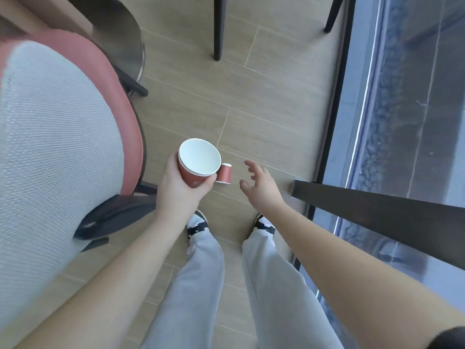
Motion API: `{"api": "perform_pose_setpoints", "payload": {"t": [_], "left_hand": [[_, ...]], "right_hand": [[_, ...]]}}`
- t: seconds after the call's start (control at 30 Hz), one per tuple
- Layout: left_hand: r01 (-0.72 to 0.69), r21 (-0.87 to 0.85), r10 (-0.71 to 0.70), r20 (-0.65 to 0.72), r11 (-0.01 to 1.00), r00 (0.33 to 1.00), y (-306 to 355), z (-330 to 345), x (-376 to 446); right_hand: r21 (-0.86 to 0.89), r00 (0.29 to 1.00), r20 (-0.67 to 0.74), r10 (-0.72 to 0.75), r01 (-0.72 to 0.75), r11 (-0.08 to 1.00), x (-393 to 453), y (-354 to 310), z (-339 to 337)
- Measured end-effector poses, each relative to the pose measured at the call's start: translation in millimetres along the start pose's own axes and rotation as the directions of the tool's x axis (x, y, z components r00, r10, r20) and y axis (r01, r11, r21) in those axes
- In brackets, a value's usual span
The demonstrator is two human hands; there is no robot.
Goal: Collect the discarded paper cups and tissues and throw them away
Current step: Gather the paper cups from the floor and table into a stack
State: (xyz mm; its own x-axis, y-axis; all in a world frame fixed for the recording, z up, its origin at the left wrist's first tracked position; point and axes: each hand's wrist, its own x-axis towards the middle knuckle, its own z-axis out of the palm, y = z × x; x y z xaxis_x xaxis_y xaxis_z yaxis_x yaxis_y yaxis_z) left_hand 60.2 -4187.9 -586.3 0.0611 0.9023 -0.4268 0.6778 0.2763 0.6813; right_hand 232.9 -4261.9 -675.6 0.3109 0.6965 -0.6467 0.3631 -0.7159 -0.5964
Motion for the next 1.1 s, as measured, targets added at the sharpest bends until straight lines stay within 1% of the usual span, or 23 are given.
{"api": "perform_pose_setpoints", "payload": {"t": [0.27, 0.37, 0.57, 0.67, 0.77, 0.83, 1.0, 1.1], "left_hand": [[0.014, -0.007, -0.014, -0.009, 1.0, 1.0, -73.9, 67.9, 38.7], [0.006, -0.011, -0.006, -0.006, 1.0, 1.0, -94.3, 85.8, 57.1], [-0.034, 0.024, 0.034, -0.032, 0.999, 0.999, -124.5, 108.5, 101.2], [-0.054, 0.033, 0.056, -0.043, 0.998, 0.998, -136.5, 118.2, 119.8], [-0.073, 0.031, 0.075, -0.052, 0.997, 0.996, -142.2, 128.8, 133.4], [-0.084, 0.027, 0.086, -0.055, 0.996, 0.995, -146.5, 135.5, 142.2], [-0.124, 0.026, 0.125, -0.052, 0.992, 0.991, -154.4, 146.8, 157.2], [-0.138, 0.035, 0.139, -0.052, 0.99, 0.989, -158.5, 151.8, 161.3]], "right_hand": [[-0.183, 0.994, 0.108, -0.007, 0.027, 0.983, 75.1, 70.1, 63.5], [-0.224, 0.992, 0.13, -0.005, 0.034, 0.974, 103.2, 89.9, 82.5], [-0.329, 0.985, 0.168, -0.036, 0.09, 0.94, 160.3, 113.6, 118.7], [-0.373, 0.969, 0.245, -0.029, 0.122, 0.92, 186.3, 119.9, 139.7], [-0.461, 0.946, 0.324, 0.024, 0.135, 0.877, 207.0, 123.3, 158.2], [-0.531, 0.934, 0.349, 0.073, 0.133, 0.837, 219.7, 125.9, 168.6], [-0.681, 0.941, 0.321, 0.106, 0.152, 0.717, 243.2, 135.4, 183.9], [-0.71, 0.95, 0.299, 0.084, 0.163, 0.685, 248.3, 142.3, 186.5]]}}
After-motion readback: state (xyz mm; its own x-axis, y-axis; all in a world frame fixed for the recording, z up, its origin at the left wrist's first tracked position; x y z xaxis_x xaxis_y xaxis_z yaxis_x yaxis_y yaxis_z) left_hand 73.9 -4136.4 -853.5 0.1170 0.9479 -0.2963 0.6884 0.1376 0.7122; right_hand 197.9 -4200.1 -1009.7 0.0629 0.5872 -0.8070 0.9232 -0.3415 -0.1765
